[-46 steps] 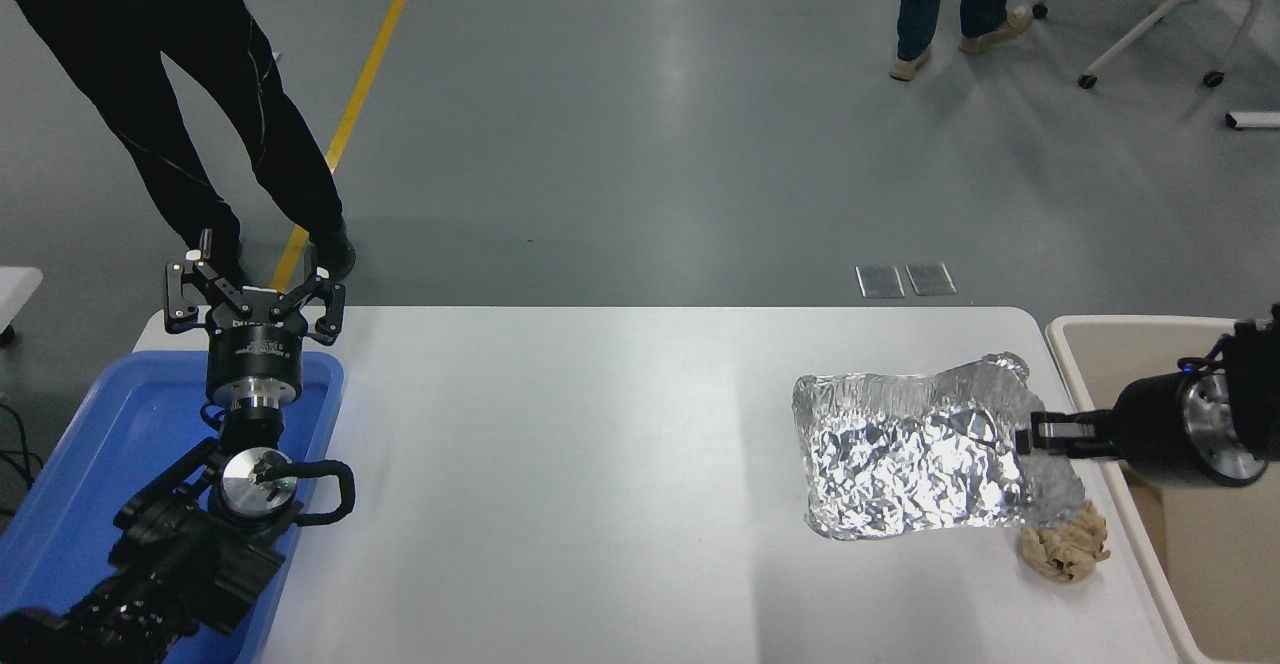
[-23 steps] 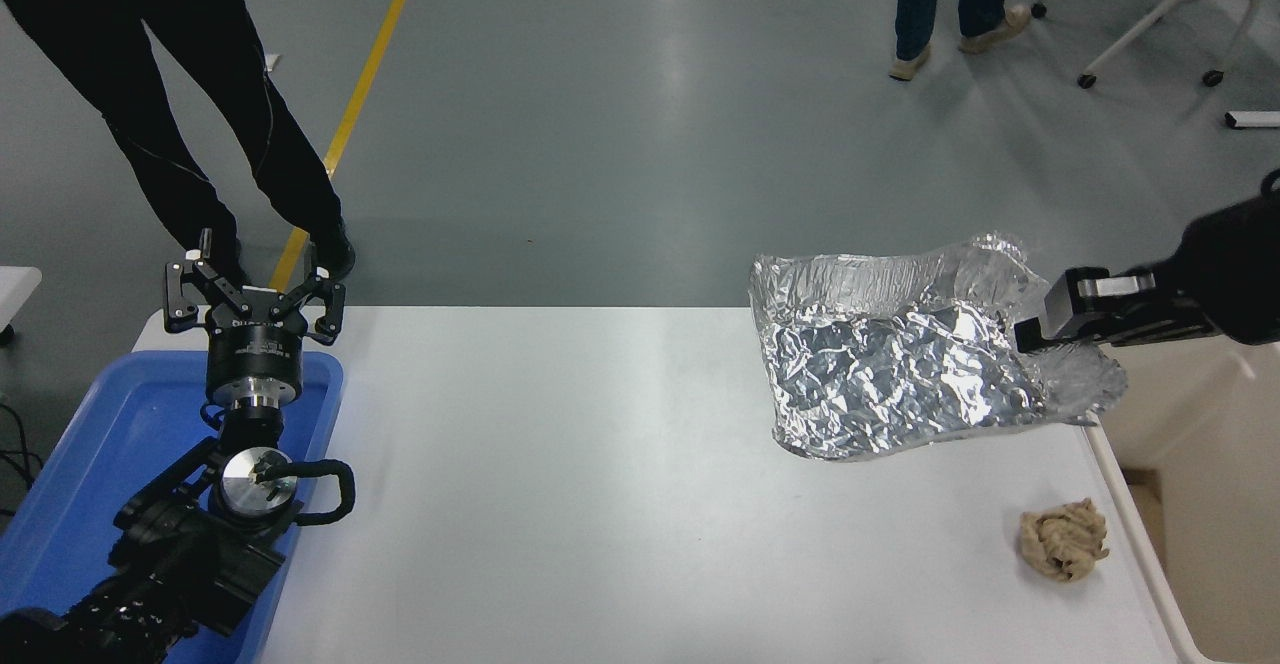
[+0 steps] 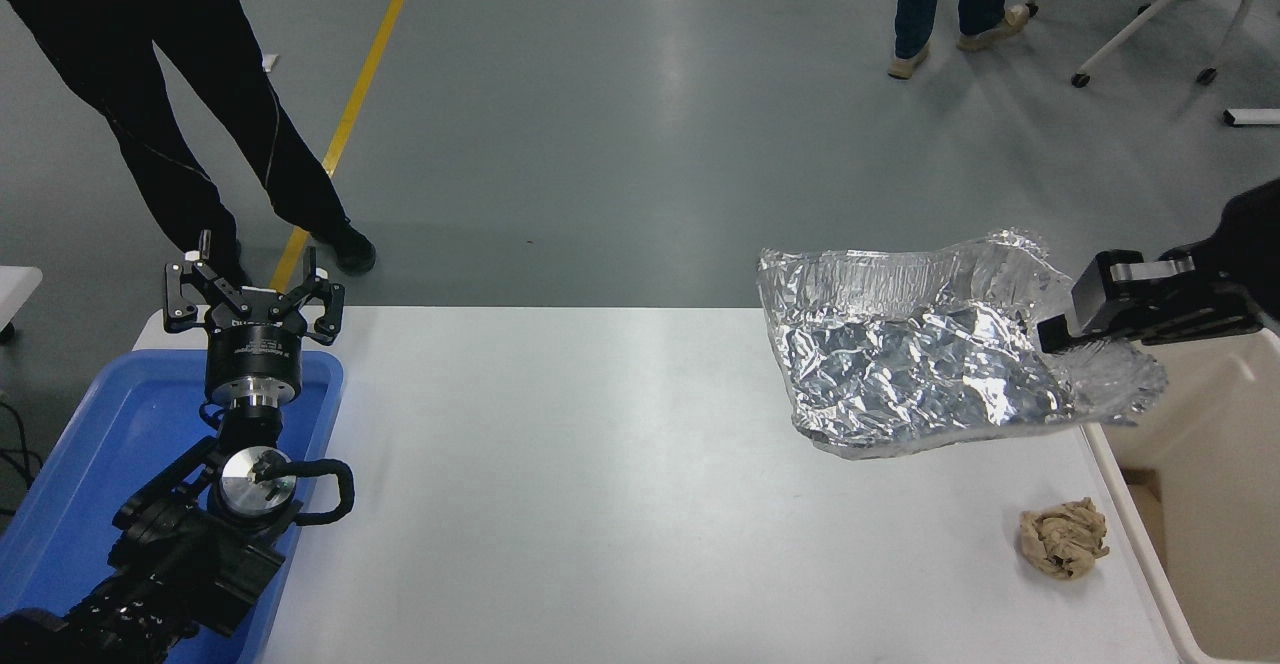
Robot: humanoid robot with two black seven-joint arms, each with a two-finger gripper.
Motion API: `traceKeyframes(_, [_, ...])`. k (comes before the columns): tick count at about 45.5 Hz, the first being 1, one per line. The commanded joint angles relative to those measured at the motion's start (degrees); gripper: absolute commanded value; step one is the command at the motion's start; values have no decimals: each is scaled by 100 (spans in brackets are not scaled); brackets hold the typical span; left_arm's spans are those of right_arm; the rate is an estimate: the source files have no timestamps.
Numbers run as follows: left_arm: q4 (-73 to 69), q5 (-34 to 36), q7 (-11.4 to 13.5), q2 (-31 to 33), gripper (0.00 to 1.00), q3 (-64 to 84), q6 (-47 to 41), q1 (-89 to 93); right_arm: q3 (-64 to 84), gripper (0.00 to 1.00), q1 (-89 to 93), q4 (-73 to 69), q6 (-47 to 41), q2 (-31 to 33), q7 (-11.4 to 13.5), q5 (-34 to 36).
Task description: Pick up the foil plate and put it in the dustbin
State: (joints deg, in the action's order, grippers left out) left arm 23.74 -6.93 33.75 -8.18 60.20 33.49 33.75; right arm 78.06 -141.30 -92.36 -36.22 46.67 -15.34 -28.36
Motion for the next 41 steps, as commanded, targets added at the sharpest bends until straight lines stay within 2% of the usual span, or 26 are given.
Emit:
traceKeyframes(1, [-1,-1,0,0,99,0,0,0,-115,0,1516,1175,580,246,14,23])
traceKeyframes(13, [-1,-1,0,0,99,0,0,0,-1985,0,4442,3336,712,721,14,41])
traceKeyframes(23, [-1,-1,0,0,99,0,0,0,-3972,0,6939,5208,721,607,14,488])
traceKeyframes(31, [-1,-1,9,0,99,0,0,0,-4905,0,8346,6834,817,-95,14,822])
traceKeyframes(41, [-1,-1,9,0,99,0,0,0,-5055,0,9753,8708,1441,-1256,75,1807])
